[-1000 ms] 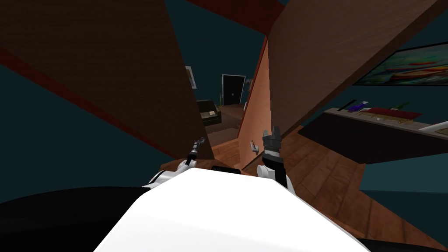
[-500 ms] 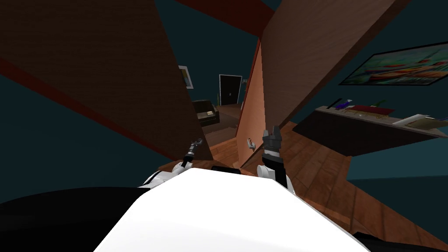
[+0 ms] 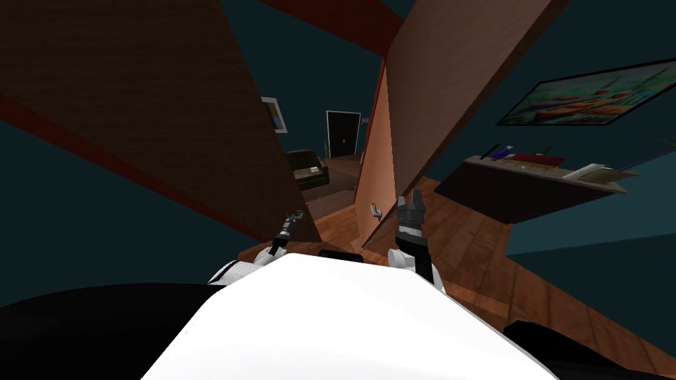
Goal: Pull the door open
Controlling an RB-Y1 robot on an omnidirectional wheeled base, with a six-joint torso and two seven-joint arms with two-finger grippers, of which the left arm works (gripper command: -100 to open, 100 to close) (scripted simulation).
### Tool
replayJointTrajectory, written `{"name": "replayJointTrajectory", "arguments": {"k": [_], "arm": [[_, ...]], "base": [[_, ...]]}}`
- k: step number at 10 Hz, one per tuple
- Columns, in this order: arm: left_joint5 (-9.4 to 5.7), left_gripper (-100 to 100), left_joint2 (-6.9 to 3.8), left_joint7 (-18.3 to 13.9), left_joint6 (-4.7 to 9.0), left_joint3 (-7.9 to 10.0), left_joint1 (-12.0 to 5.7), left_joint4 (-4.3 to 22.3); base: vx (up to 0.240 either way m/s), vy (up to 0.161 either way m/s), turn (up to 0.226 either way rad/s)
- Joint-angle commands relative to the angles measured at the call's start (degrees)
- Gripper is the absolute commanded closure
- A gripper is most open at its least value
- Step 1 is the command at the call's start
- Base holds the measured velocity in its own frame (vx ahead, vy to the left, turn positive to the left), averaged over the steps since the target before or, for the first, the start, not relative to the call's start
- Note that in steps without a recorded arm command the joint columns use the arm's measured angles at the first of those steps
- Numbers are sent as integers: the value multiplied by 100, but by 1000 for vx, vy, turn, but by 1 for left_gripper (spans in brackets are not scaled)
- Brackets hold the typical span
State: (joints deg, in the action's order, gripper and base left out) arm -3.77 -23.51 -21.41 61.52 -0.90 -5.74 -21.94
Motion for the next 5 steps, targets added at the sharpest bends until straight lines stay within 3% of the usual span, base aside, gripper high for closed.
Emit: {"name": "replayJointTrajectory", "arguments": {"k": [1,3,4,5], "arm": [[63,100,-57,-109,129,-96,133,-44],[100,100,-103,-181,231,-153,193,-41],[100,100,-103,-181,231,-153,193,-41],[135,100,-147,-249,328,-206,250,-38]], "base": [[-163,5,-95],[-182,28,-78],[-93,41,-19],[-89,38,-64]]}}
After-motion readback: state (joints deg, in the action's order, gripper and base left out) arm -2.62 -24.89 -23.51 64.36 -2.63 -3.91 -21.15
